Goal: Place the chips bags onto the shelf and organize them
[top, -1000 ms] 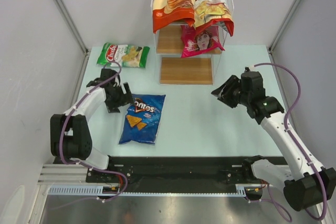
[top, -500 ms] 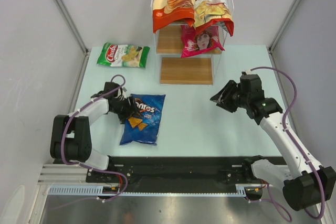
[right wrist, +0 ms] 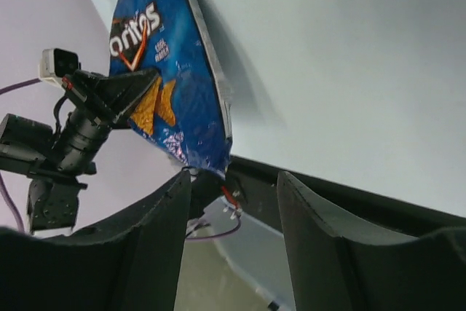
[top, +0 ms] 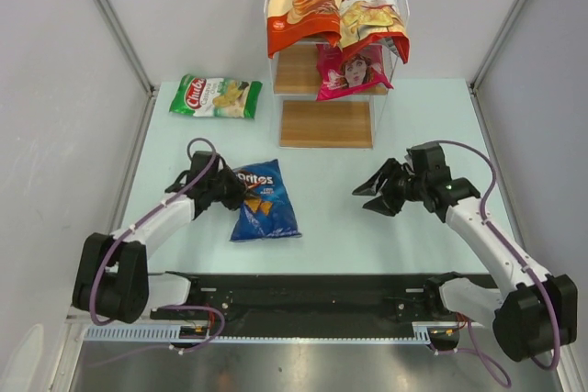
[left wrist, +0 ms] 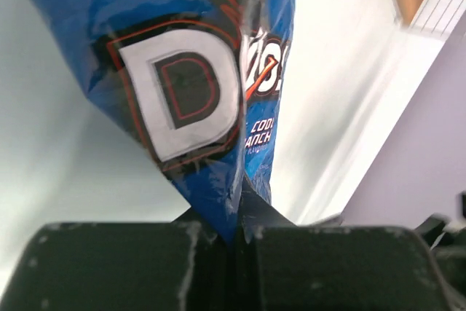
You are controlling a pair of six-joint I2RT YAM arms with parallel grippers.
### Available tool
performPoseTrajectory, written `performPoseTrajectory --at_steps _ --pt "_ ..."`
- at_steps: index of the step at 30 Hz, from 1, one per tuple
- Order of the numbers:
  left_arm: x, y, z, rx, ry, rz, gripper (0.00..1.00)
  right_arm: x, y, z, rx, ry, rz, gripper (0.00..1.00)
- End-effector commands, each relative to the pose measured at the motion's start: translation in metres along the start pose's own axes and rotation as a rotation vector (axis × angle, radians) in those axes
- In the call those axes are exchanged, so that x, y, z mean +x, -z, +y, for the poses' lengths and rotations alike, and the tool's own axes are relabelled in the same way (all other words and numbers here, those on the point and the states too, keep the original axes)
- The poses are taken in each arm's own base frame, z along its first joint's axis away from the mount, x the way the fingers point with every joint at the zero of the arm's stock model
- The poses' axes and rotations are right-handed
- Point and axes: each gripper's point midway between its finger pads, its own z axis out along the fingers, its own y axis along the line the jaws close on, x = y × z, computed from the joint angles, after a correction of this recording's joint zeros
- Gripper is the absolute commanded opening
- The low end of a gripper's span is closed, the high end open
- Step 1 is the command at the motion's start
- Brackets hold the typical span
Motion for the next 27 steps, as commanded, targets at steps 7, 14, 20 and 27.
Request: performPoseTrajectory --at_steps 7,14,20,27 --pt "-0.023 -0.011 -0.035 -0.021 0.192 -0.206 0.0 0.055 -0.037 0.058 -0.169 -0.2 0.296 0.73" --pt "-0.009 -0.035 -0.029 -0.028 0.283 -0.15 0.0 0.11 -0.07 0.07 -0.155 -0.22 0.498 0.77" --pt "-0.006 -0.037 -0.041 -0.039 0.24 -0.139 0.0 0.132 -0.084 0.064 -0.104 -0.233 0.538 0.78" --pt "0.003 -0.036 -0.043 -0.038 0.219 -0.11 0.0 0.136 -0.108 0.039 -0.006 -0.259 0.519 0.79"
